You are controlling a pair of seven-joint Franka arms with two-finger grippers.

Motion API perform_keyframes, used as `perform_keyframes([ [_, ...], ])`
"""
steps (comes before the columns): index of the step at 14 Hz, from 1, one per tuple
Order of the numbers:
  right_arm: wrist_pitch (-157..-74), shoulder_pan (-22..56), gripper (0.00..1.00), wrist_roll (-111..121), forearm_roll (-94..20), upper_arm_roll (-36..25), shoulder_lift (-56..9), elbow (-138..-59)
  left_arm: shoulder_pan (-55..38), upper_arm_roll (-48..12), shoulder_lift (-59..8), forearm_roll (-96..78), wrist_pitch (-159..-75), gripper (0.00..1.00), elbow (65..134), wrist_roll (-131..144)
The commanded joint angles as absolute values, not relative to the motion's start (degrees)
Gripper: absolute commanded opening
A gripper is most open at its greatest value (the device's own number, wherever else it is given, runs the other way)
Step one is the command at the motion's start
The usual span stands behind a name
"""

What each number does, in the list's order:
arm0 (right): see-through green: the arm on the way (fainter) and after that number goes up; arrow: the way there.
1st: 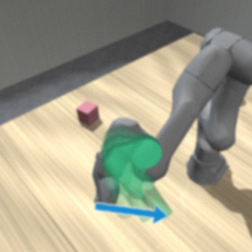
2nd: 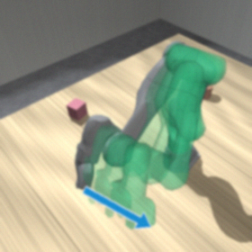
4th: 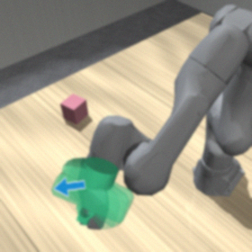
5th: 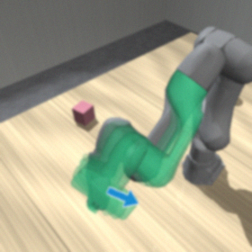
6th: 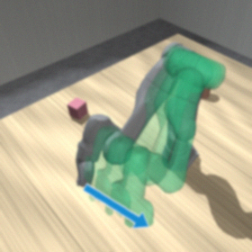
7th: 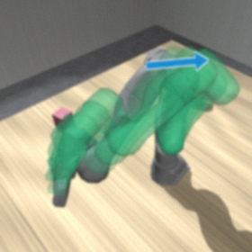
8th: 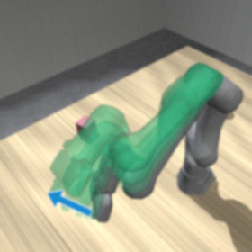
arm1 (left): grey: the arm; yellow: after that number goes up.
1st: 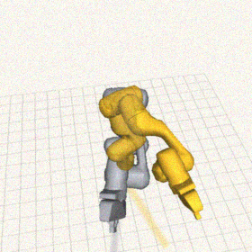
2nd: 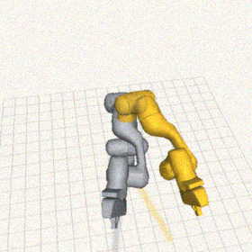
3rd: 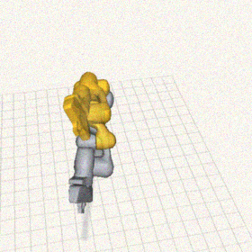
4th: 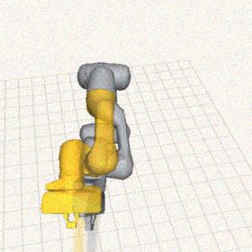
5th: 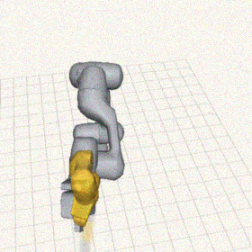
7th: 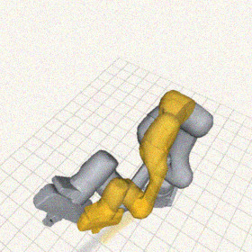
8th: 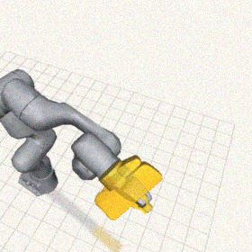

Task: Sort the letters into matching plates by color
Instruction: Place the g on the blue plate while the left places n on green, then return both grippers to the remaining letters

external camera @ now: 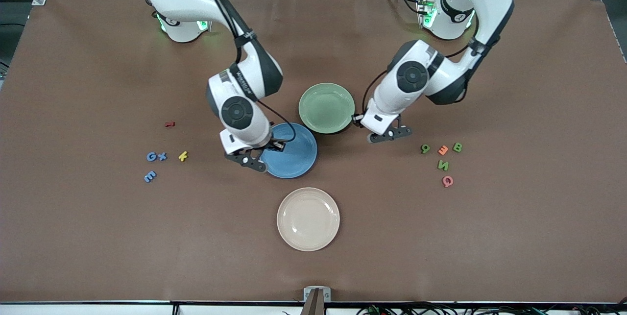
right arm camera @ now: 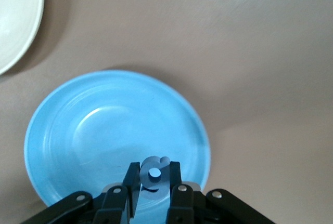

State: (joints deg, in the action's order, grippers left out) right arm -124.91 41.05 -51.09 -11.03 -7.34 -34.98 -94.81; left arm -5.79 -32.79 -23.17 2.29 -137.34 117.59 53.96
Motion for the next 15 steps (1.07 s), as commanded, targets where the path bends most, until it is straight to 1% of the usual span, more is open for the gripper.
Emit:
perform_keyframes([
  [1, -128.49, 42.97, 0.13, -53.0, -12.13, -8.17, -37.52, -95.27, -8.6, -32.7, -24.95, 2.64, -138.51, 0.0, 117.77, 61.23],
  [3, -131.03, 42.98, 0.13, -52.91, -12.13, -8.09, -37.62, -97.37, -9.93, -32.7, -25.4, 2.64, -138.86, 0.0, 118.65, 64.06],
  [6, -131.14, 43.5, 0.14, -53.0, -12.13, -8.09, -37.62, -98.17, -12.82, -32.78, -27.41, 2.55, -140.61, 0.02, 119.35, 68.62],
  [7, -131.05, 43.68, 0.19, -53.0, -12.13, -8.09, -37.62, -98.17, -13.44, -32.7, -28.29, 2.55, -142.45, 0.04, 119.44, 70.82],
  [8, -130.96, 43.86, 0.21, -53.0, -12.13, -8.09, -37.53, -98.17, -14.23, -32.7, -29.17, 2.55, -144.21, 0.08, 119.44, 72.49],
  [9, -130.78, 43.94, 0.27, -53.0, -12.13, -8.09, -37.44, -98.17, -14.85, -32.7, -29.44, 2.46, -144.66, 0.23, 119.36, 73.55],
  [10, -130.52, 43.95, 0.61, -53.26, -12.13, -8.17, -37.35, -98.35, -14.94, -32.7, -29.7, 2.55, -144.58, 0.51, 119.36, 73.91],
  [11, -129.39, 43.86, 0.99, -54.04, -12.13, -8.17, -37.01, -98.26, -14.68, -32.61, -29.62, 2.64, -144.41, 0.8, 119.36, 74.0],
  [12, -127.63, 43.42, 1.0, -54.05, -12.13, -8.26, -36.39, -98.17, -14.24, -32.43, -29.1, 2.64, -143.97, 0.9, 119.36, 73.66],
  [14, -121.59, 41.85, 1.0, -53.18, -11.69, -9.22, -31.66, -98.09, -12.14, -31.91, -27.43, 2.72, -142.57, 0.97, 119.01, 73.21],
  [15, -118.42, 40.53, 1.0, -52.48, -11.52, -9.4, -29.2, -98.09, -10.82, -31.9, -26.64, 3.07, -142.04, 0.97, 118.66, 72.86],
])
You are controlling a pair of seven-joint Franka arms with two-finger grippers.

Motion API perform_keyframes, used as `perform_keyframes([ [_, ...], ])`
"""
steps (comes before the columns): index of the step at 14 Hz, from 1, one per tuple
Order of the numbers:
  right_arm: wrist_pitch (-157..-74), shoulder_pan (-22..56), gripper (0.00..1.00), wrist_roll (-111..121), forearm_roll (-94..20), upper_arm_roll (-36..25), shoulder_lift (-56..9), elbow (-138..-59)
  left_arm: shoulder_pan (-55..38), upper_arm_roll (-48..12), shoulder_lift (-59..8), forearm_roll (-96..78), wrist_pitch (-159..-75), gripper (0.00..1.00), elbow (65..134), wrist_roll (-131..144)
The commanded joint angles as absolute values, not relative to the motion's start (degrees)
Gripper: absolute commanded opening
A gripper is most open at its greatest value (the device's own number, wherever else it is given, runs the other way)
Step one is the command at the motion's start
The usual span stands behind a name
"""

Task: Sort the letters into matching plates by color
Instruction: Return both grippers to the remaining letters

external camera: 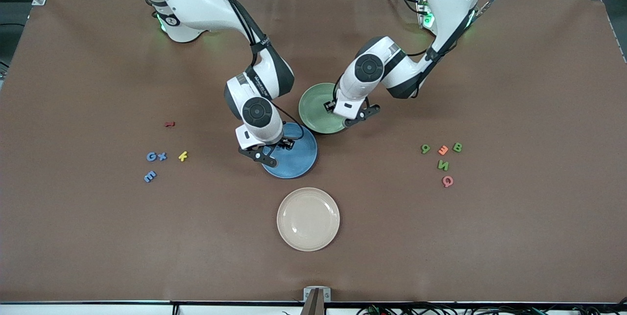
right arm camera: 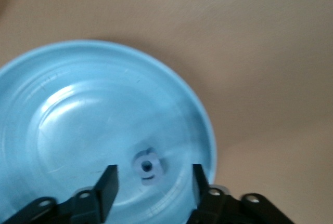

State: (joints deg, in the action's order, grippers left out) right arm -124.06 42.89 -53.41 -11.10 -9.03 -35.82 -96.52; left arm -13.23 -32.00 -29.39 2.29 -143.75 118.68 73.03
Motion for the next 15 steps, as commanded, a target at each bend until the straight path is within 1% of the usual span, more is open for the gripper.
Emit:
perform_keyframes([
  [1, -114.91, 38.69, 1.0, -48.82, -11.43, -9.58, -26.48, -98.09, -9.33, -31.9, -25.41, 4.21, -141.34, 0.97, 118.48, 72.34],
  [4, -107.42, 31.05, 1.0, -36.95, -11.25, -9.67, -21.46, -98.26, -3.36, -31.99, -22.77, 7.55, -136.78, 0.94, 117.25, 65.95],
  [5, -105.92, 28.5, 1.0, -32.39, -10.73, -9.67, -20.66, -98.35, -0.9, -31.99, -22.68, 8.34, -135.1, 0.9, 116.55, 60.87],
  [7, -104.86, 23.67, 1.0, -23.95, -8.88, -9.67, -20.39, -98.7, 3.84, -31.91, -22.68, 10.01, -134.21, 0.85, 115.93, 51.46],
  [8, -105.11, 20.86, 1.0, -18.6, -8.79, -9.67, -20.48, -99.14, 6.65, -31.99, -22.94, 12.19, -134.21, 0.82, 115.84, 46.63],
  [10, -105.9, 14.97, 1.0, -6.74, -8.7, -9.67, -21.0, -99.23, 11.57, -31.99, -24.07, 18.25, -134.47, 0.73, 115.58, 37.49],
  [12, -109.32, 11.0, 1.0, 1.02, -5.82, -9.58, -21.36, -99.23, 15.01, -31.99, -25.74, 22.39, -135.44, 0.7, 115.31, 30.27],
  [15, -116.34, 6.26, 1.0, 9.81, -3.87, -9.58, -24.59, -99.32, 19.32, -31.99, -28.55, 25.66, -138.67, 0.68, 115.57, 20.25],
])
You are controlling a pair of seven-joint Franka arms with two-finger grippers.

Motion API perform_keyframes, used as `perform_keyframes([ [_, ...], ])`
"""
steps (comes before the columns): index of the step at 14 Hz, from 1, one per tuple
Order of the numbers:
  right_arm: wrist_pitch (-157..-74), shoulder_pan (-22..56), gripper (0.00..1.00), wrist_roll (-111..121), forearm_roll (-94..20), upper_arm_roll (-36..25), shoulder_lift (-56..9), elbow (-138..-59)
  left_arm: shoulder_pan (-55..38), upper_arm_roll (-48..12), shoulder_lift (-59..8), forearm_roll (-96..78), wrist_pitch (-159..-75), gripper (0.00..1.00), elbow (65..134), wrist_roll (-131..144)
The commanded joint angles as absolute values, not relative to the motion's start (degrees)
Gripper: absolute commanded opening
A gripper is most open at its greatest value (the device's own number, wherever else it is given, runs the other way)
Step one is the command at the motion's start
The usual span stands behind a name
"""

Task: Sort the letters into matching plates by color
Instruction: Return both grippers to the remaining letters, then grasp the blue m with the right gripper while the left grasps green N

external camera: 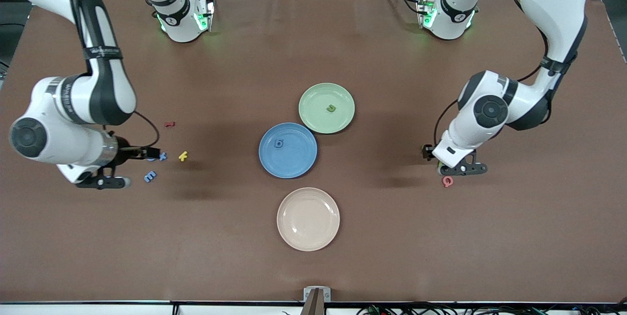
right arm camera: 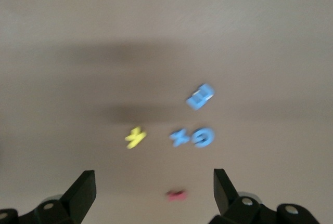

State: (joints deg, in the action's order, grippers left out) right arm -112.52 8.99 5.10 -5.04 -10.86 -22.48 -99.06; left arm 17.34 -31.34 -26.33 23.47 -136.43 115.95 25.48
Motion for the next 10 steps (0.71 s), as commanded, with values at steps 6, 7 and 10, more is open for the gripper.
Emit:
perform_keyframes([
  [6, -127.95, 3.25, 1.0, 16.26, -4.57, -9.41, -31.81, -101.59, 21.09, -31.9, -33.04, 26.54, -142.81, 0.62, 115.93, 14.77],
  [7, -129.36, 3.43, 1.0, 16.17, -4.66, -9.32, -32.51, -102.12, 21.09, -31.82, -33.57, 26.72, -143.34, 0.62, 115.93, 14.68],
  [10, -130.78, 3.78, 0.99, 15.82, -6.05, -9.14, -34.45, -102.39, 22.84, -31.64, -35.15, 30.75, -143.52, 0.59, 115.49, 14.59],
])
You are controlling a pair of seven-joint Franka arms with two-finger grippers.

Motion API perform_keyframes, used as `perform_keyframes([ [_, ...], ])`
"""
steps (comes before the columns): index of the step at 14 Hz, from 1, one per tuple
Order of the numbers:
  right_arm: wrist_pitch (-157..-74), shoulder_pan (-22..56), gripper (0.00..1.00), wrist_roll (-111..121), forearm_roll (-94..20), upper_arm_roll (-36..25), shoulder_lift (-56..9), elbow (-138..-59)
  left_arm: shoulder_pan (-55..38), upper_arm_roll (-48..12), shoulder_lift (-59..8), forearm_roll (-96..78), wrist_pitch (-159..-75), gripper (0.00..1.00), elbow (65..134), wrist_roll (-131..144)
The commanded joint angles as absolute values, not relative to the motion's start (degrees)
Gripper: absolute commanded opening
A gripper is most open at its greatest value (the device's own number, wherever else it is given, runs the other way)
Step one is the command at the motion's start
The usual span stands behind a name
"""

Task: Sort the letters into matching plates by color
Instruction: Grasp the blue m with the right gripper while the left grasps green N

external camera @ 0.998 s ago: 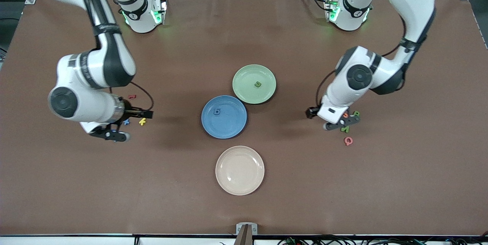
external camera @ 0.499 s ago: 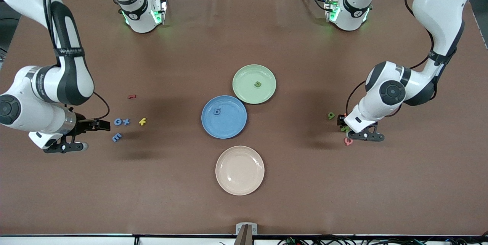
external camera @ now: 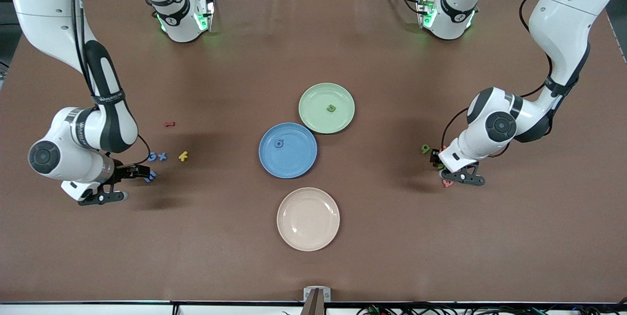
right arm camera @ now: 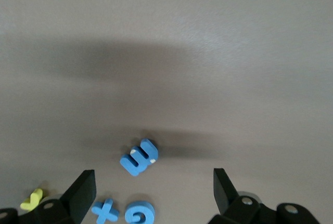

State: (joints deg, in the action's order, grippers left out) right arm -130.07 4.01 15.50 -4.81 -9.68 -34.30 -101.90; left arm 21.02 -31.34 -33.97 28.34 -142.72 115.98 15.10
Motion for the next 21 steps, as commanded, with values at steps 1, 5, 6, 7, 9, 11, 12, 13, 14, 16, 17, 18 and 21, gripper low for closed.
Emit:
perform_keyframes([
  [1, -130.87, 3.78, 0.99, 15.82, -7.11, -9.14, -35.06, -102.39, 23.03, -31.64, -35.5, 30.94, -143.53, 0.58, 115.4, 14.59],
  [5, -132.89, 4.04, 0.97, 15.91, -7.29, -9.05, -36.56, -102.39, 22.85, -31.64, -36.39, 30.94, -143.88, 0.56, 115.4, 15.73],
  [6, -133.33, 4.3, 0.97, 15.91, -7.64, -9.05, -36.65, -102.39, 22.85, -31.64, -36.39, 30.94, -143.88, 0.56, 115.49, 15.73],
  [7, -133.42, 4.31, 0.96, 15.91, -8.08, -9.14, -36.82, -102.39, 22.85, -31.73, -36.39, 30.94, -143.88, 0.55, 115.49, 15.73],
  [9, -133.24, 4.39, 0.93, 15.73, -8.09, -9.05, -37.09, -102.48, 22.85, -31.64, -36.47, 30.94, -143.88, 0.42, 115.49, 15.65],
  [11, -133.33, 4.31, 0.89, 15.73, -8.09, -9.05, -37.18, -103.35, 22.59, -31.73, -36.13, 30.85, -143.62, 0.12, 115.49, 16.17],
  [12, -133.33, 4.31, 0.85, 15.73, -8.09, -9.14, -37.18, -103.71, 22.41, -31.9, -35.78, 30.85, -143.44, 0.01, 115.49, 17.83],
  [13, -133.33, 4.31, 0.83, 15.73, -8.09, -9.05, -37.09, -104.15, 22.33, -32.25, -35.08, 30.85, -143.35, 0.0, 115.49, 19.23],
  [14, -133.59, 4.31, 0.8, 15.73, -8.09, -9.05, -37.09, -104.32, 22.41, -32.78, -34.02, 30.85, -142.91, 0.0, 115.49, 19.33],
  [16, -134.03, 4.22, 0.75, 15.73, -8.09, -9.05, -37.18, -105.11, 22.59, -34.7, -32.53, 30.06, -139.94, 0.0, 115.14, 19.51],
  [17, -134.03, 4.13, 0.73, 15.73, -8.17, -9.05, -37.18, -105.2, 22.59, -36.11, -31.82, 29.88, -138.18, 0.0, 114.44, 20.82],
  [18, -133.95, 4.22, 0.7, 15.73, -8.09, -9.05, -37.18, -105.21, 22.59, -37.95, -31.73, 29.88, -135.99, 0.0, 113.74, 23.53],
  [21, -134.03, 4.22, 0.58, 15.73, -8.09, -9.05, -37.18, -105.03, 21.28, -42.88, -32.34, 29.88, -130.96, 0.0, 111.27, 32.05],
])
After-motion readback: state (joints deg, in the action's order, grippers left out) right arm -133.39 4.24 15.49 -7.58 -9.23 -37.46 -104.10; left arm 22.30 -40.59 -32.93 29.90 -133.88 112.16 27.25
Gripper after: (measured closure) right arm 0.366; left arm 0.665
